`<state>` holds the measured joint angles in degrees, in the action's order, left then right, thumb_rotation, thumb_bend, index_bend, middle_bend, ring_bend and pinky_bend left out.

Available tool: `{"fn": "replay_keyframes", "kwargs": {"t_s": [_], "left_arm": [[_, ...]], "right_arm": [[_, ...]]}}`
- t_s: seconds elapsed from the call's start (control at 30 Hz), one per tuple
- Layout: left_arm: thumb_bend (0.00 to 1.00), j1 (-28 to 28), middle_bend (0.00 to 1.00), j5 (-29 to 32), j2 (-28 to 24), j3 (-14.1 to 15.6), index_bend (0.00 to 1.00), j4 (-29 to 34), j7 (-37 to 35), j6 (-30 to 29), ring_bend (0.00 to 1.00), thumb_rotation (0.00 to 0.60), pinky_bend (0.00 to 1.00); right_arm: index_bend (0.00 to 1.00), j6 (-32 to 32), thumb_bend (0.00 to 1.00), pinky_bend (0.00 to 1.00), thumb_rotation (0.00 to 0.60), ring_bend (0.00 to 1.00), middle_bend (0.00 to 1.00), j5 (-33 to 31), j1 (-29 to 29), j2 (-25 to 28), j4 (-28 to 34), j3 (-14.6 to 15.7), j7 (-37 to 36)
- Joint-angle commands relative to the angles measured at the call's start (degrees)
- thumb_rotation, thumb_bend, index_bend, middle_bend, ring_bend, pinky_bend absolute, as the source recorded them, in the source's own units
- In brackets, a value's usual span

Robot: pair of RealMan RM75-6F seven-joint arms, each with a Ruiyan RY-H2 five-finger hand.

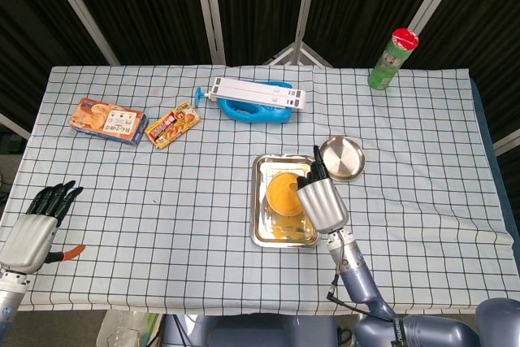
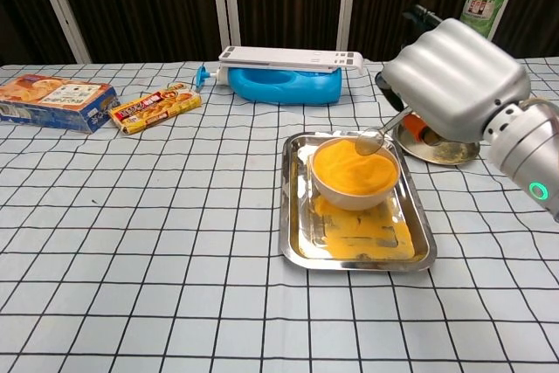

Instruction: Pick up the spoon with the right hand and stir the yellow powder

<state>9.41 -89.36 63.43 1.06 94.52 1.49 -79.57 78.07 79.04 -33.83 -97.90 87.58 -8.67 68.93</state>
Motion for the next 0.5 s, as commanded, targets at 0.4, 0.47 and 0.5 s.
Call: {"fn": "replay_keyframes", "kwargs": {"t_s": [0.4,0.47,0.5], "left_arm": [[0.00,0.1,0.00,0.5,-0.2,0.0,0.00,0.3,-0.1,0.5,0.00,0.600,0.00],[0.00,0.2,0.00,0.7,-0.3,0.0,0.00,0.5,-0.2,0.8,0.00,0.600,0.00],[0.00,0.2,0.00,0.9,-0.3,0.0,0.00,0.6,-0.3,1.0,0.00,0.600,0.00]], "right_arm": [[0.68,-1.1,0.71,0.00,0.600,0.32,0.61,-2.5,0.2,1.5,0.8,-2.8,-6.0],[0.68,-1.8,0.71,0.00,0.600,0.32,0.61,-3.5,0.0,2.0,0.6,-3.4,-6.2],[0.68,-2.0,0.71,0.00,0.600,0.32,0.61,-4.1,-0.1,2.1,0.4,-3.9,-6.6]]}}
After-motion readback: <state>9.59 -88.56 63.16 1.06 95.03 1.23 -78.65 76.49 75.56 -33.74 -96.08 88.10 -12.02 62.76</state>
